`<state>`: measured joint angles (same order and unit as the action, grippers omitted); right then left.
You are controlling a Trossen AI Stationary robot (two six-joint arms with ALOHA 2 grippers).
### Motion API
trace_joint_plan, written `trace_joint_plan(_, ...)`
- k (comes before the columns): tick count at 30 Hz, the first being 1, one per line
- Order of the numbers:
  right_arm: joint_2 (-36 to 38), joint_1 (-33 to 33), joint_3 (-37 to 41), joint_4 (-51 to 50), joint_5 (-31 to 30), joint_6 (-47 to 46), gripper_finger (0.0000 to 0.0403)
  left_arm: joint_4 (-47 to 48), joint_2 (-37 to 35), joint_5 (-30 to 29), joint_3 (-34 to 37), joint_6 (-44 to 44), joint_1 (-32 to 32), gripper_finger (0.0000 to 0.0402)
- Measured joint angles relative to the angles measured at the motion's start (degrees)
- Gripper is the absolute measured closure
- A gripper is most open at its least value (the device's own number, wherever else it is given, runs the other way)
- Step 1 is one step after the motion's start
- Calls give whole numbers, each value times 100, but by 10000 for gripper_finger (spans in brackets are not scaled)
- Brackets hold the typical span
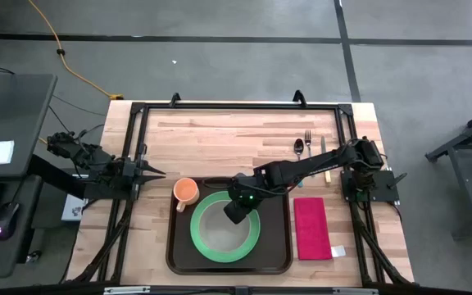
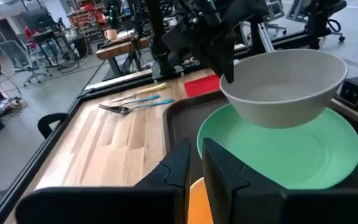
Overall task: Set up tray
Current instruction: Put the gray bowl on top of the plate on the serving tray
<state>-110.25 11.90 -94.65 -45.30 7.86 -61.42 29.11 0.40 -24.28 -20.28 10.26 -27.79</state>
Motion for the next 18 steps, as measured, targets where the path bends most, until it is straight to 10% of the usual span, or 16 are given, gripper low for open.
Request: trace_joint_plan(18, -88, -68, 0, 11, -151, 128, 403, -264, -1, 84, 202, -13, 1, 332)
